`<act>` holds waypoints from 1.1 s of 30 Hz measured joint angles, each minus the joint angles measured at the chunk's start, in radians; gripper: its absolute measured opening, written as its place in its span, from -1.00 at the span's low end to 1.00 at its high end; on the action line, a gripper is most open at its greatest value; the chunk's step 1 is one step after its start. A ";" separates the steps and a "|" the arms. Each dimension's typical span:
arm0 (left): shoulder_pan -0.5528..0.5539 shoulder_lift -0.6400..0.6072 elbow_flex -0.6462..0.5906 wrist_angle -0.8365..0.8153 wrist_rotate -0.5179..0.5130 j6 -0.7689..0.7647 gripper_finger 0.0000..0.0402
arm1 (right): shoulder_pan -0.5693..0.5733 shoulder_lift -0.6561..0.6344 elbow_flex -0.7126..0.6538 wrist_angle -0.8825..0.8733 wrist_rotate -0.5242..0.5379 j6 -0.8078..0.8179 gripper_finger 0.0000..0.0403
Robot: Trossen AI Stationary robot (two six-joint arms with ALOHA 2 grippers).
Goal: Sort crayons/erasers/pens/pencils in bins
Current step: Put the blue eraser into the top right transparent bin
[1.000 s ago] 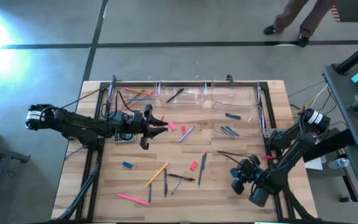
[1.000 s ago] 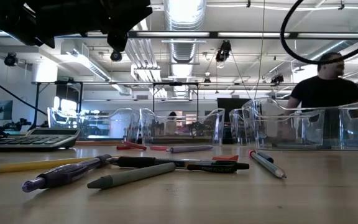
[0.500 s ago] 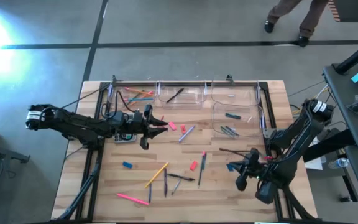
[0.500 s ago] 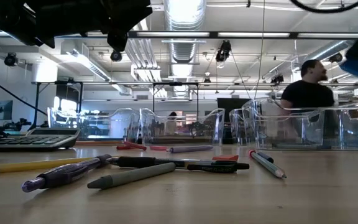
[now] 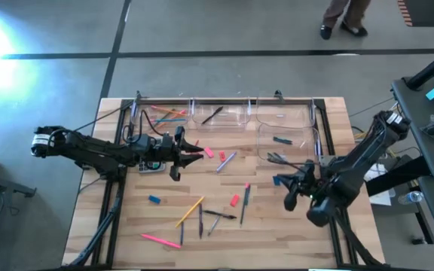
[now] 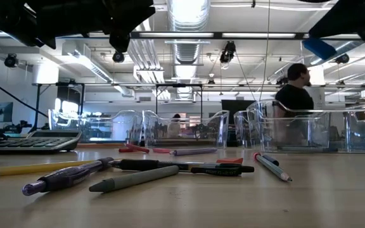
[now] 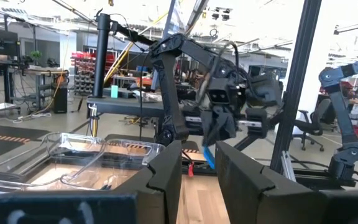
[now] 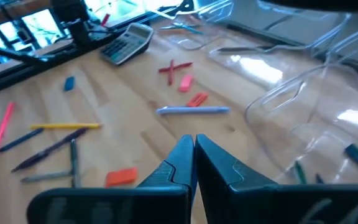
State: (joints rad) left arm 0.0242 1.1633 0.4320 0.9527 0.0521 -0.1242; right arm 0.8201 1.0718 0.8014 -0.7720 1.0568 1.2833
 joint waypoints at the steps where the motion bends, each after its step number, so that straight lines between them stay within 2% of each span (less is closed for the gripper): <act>1: 0.000 0.000 0.000 0.000 0.000 0.000 -0.58 | -0.015 -0.011 -0.001 -0.001 -0.002 -0.015 -0.96; 6: 0.000 0.000 0.000 0.003 0.000 0.000 -0.58 | -0.083 -0.046 -0.014 0.061 -0.027 -0.100 -0.96; 13: 0.000 0.000 0.000 0.004 0.000 0.001 -0.58 | -0.168 -0.028 -0.036 0.316 -0.127 -0.346 -0.96; 18: 0.000 0.000 0.000 0.005 0.000 0.001 -0.58 | -0.237 -0.015 -0.037 0.562 -0.228 -0.568 -0.96; 22: -0.001 0.000 0.000 0.005 0.000 0.001 -0.58 | -0.299 -0.010 -0.037 0.665 -0.312 -0.691 -0.96; 27: -0.001 0.000 0.000 0.004 0.000 0.001 -0.58 | -0.377 -0.010 -0.037 0.726 -0.386 -0.779 -0.96; 33: 0.000 0.000 0.000 0.005 0.000 0.000 -0.58 | -0.550 -0.012 -0.045 0.725 -0.485 -0.855 -0.96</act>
State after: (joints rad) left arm 0.0238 1.1633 0.4320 0.9573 0.0521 -0.1238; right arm 0.2702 1.0601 0.7561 -0.0472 0.5715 0.4285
